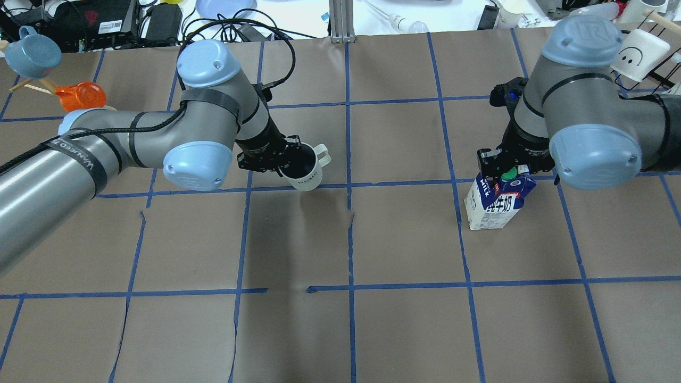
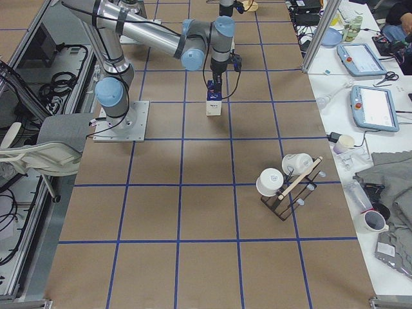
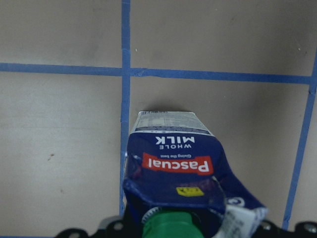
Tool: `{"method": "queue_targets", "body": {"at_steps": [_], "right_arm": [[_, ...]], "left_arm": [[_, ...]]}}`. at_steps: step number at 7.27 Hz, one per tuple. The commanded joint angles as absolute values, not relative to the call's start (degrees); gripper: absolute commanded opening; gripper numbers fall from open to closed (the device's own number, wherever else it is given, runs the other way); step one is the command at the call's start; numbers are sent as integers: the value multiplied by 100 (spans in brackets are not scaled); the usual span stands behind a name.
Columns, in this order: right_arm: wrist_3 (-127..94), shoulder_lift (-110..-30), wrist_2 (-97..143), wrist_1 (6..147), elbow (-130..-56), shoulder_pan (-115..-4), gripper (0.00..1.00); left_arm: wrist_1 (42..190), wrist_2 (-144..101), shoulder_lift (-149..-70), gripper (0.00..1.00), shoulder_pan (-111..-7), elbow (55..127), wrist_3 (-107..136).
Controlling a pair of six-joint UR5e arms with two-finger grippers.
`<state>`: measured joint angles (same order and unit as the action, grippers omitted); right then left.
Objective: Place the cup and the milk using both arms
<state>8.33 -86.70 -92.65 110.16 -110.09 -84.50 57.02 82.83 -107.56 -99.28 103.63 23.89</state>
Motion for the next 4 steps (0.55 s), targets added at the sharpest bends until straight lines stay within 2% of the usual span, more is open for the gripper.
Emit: {"method": "queue_targets", "body": {"at_steps": [1, 4], "right_arm": [[826, -8675, -9220, 11004, -10908, -8446, 51], [730, -8648, -9185, 10942, -10618, -8481, 49]], "left_arm": [[5257, 8288, -11038, 0, -10300, 10345, 2776], [5186, 8358, -11136, 0, -10555, 10345, 2812]]}}
